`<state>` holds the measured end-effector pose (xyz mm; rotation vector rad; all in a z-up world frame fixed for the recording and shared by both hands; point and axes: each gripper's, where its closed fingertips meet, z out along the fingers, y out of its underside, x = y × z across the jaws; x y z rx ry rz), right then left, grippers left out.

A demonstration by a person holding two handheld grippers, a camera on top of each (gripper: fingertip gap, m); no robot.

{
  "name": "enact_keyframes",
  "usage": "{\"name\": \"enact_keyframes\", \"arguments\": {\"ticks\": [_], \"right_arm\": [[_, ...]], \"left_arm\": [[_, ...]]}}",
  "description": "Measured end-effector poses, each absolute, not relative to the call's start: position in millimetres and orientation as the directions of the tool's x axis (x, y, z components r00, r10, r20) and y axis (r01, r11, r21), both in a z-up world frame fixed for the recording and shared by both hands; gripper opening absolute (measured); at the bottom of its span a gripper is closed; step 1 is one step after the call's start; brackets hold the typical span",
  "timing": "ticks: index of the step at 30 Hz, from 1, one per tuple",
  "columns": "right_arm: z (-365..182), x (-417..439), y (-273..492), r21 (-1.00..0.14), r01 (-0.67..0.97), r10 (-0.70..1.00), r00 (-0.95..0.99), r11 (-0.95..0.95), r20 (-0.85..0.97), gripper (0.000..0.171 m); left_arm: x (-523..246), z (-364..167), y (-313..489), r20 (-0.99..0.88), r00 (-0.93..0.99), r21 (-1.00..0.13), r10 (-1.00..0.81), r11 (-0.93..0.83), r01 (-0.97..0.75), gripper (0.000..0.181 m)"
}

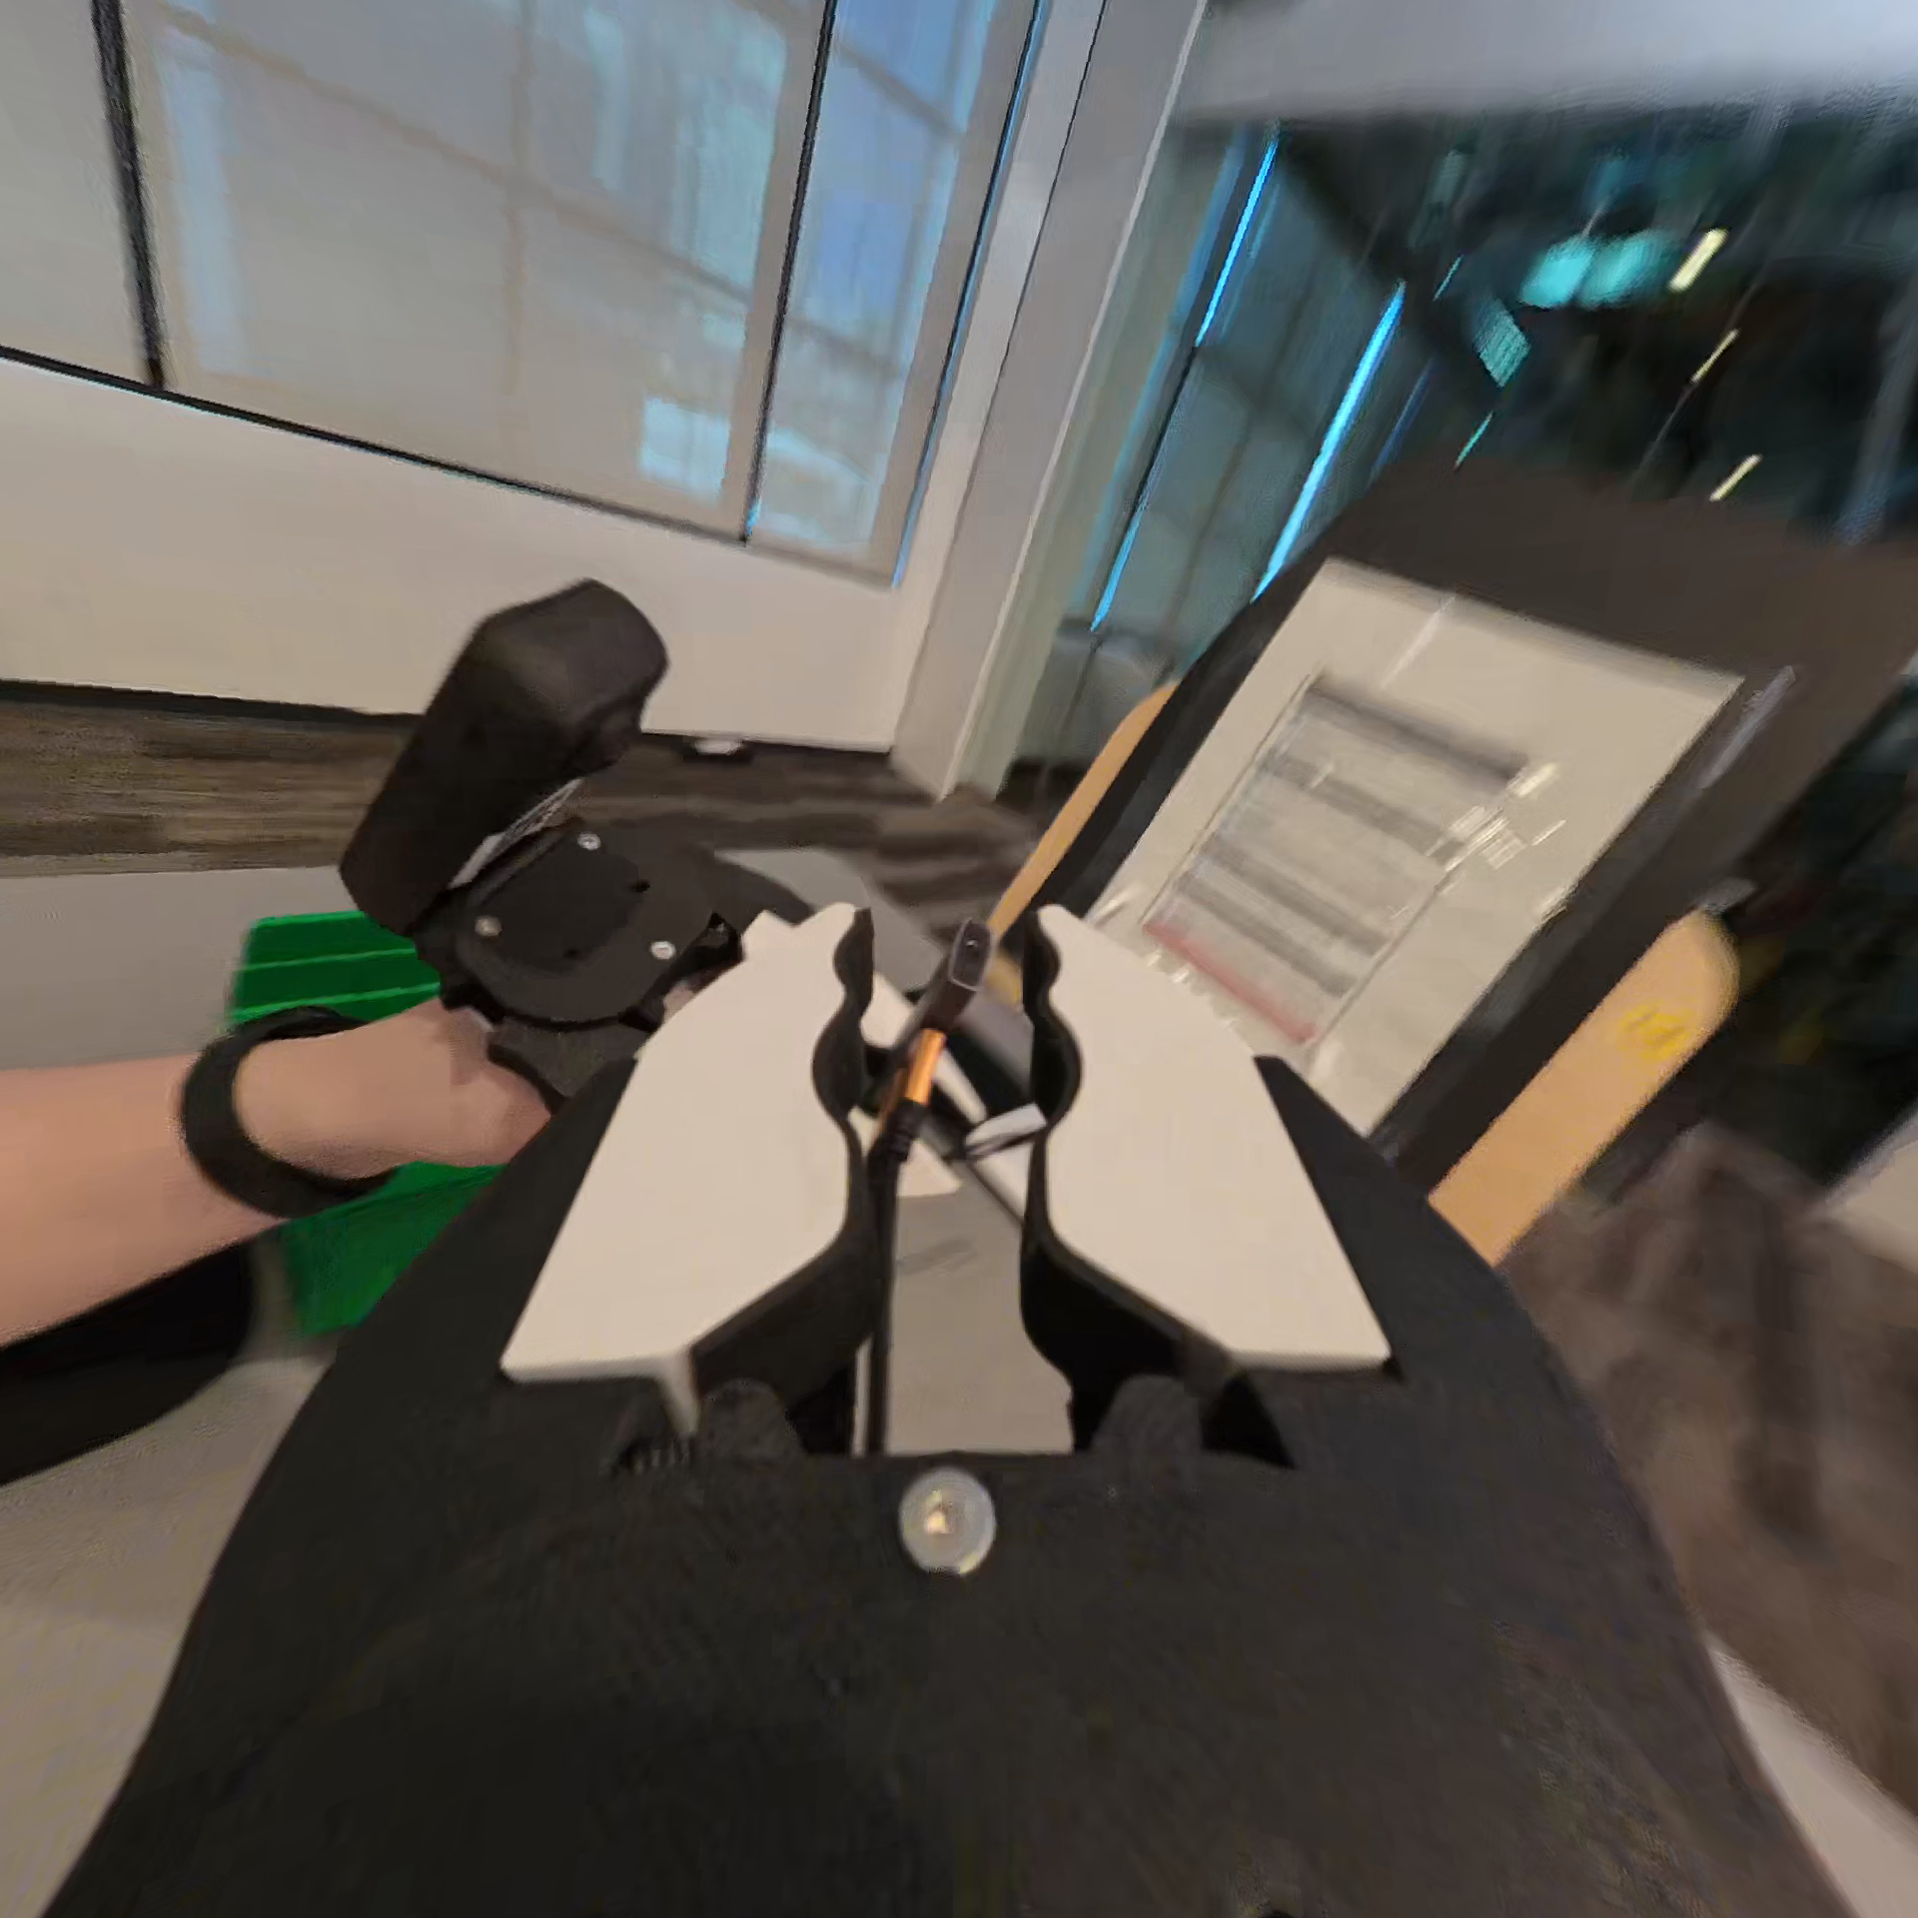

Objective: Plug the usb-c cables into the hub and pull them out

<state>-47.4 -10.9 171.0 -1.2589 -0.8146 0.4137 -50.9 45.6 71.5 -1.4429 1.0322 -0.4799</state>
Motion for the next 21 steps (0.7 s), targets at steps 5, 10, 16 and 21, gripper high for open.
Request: {"name": "enact_keyframes", "arguments": {"ticks": [5, 10, 16, 21], "right_arm": [[202.0, -46.3, -55.1, -0.807, 0.221, 0.493, 0.694, 0.548, 0.525, 0.019], [186.8, -64.7, -41.3, -0.938, 0.043, 0.649, 0.711, 0.344, 0.270, 0.029], [172.5, -97.9, -50.7, -0.972, -0.076, 0.786, 0.604, 0.223, 0.133, 0.023], [186.9, -66.8, -34.7, -0.868, 0.139, 0.473, 0.792, 0.477, 0.387, 0.027]], "left_arm": [[-72.2, 96.8, 50.5, -0.036, 0.509, -0.997, -0.860, -0.005, -0.078, 0.019], [-85.0, 112.1, 54.4, -0.003, 0.534, -1.000, -0.846, 0.015, 0.017, 0.019], [-96.5, 117.3, 63.3, -0.105, 0.633, -0.993, -0.767, 0.118, -0.021, 0.019], [-100.5, 123.9, 61.9, -0.104, 0.638, -0.990, -0.763, 0.139, 0.005, 0.019]]}}
